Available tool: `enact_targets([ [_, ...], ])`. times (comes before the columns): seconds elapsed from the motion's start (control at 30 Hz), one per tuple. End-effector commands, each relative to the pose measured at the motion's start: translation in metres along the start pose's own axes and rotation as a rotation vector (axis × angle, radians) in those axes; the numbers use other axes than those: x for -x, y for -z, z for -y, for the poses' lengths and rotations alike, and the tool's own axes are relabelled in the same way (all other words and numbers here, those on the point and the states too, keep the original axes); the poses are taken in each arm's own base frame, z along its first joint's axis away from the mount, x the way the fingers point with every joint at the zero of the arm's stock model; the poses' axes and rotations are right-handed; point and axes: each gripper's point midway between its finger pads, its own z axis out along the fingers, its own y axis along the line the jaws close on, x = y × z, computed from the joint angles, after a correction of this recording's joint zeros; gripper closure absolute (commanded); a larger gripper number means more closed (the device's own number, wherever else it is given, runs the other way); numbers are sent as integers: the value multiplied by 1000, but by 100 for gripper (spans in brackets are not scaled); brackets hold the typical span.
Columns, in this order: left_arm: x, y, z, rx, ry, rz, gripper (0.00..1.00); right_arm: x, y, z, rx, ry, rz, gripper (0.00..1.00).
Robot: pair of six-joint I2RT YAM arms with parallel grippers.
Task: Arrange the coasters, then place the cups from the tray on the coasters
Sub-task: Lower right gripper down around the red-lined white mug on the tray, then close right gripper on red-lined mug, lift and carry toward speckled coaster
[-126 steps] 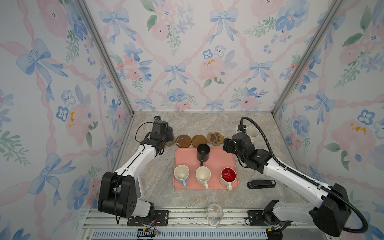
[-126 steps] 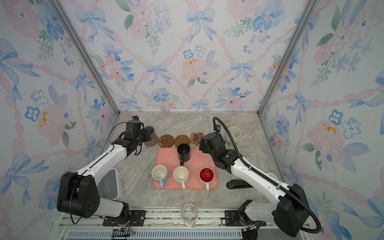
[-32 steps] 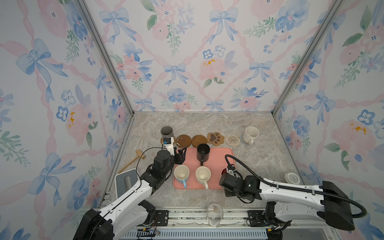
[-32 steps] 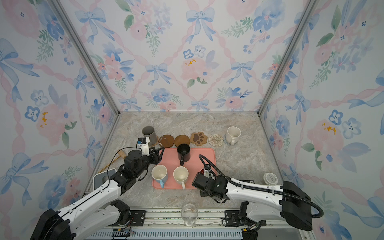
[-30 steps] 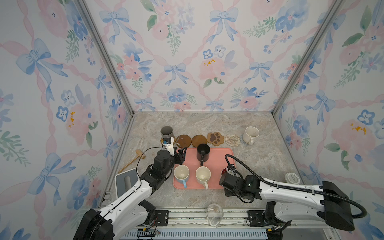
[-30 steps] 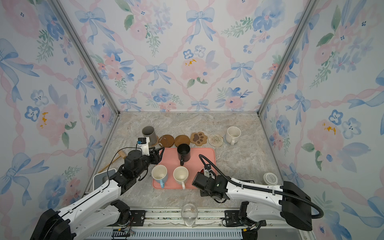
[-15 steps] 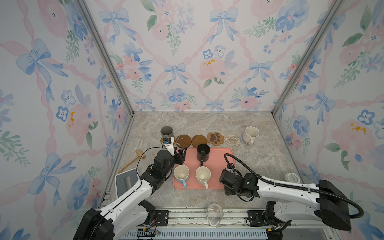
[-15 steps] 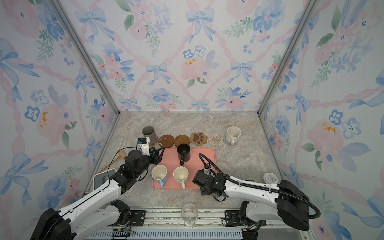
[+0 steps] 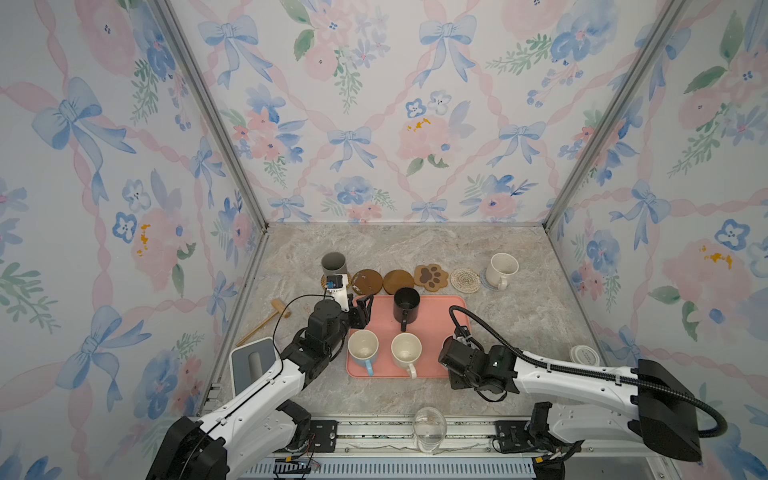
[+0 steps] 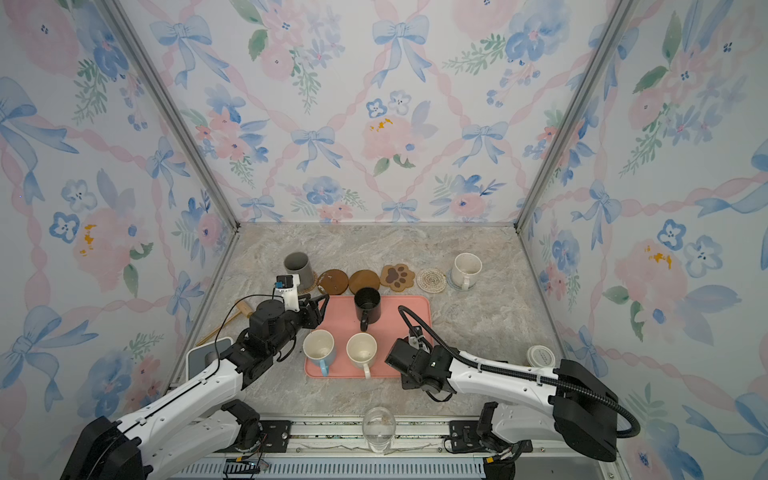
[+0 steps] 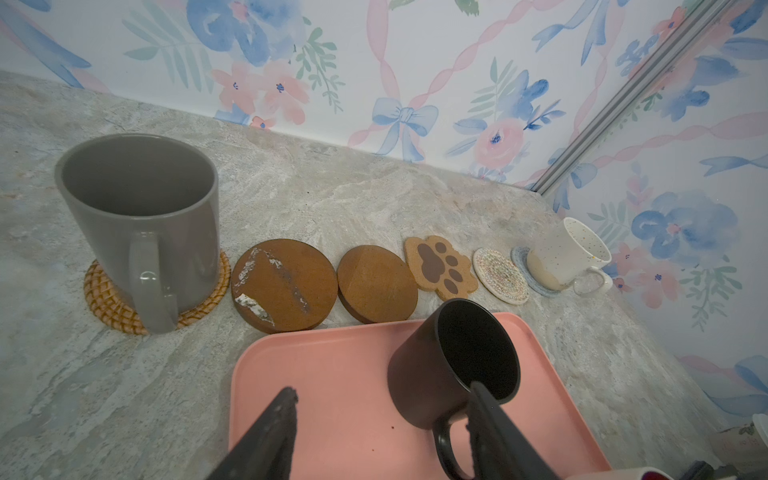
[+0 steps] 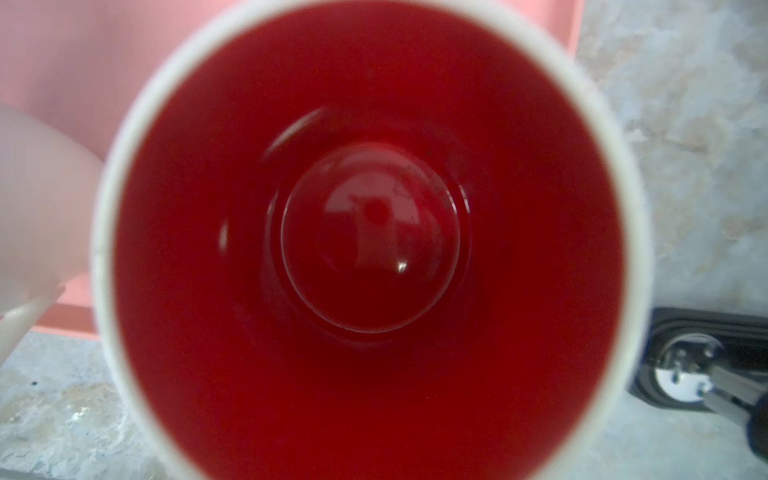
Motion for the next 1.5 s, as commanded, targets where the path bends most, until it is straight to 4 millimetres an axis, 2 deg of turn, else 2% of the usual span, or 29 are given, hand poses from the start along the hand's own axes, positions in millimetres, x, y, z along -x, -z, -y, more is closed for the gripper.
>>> enact_targets([
  [0.0,12,1,7,-17,-12,38,39,5,-3,4,-21,-6,14,63],
  [0.27,13,2,6,-17,-12,40,39,4,-3,5,-28,-8,9,82],
  [0.43,12,3,6,-16,-13,40,39,4,0,12,-70,4,4,100],
  [0.57,14,4,6,-16,-14,47,39,7,5,16,-105,24,7,100],
  [0.97,14,7,4,-12,-16,56,38,24,21,7,-66,39,92,100],
  [1.2,15,8,5,-15,-15,63,38,39,35,5,-22,18,154,100],
  [1.47,16,9,4,-9,-15,67,38,58,47,12,-8,10,185,100],
])
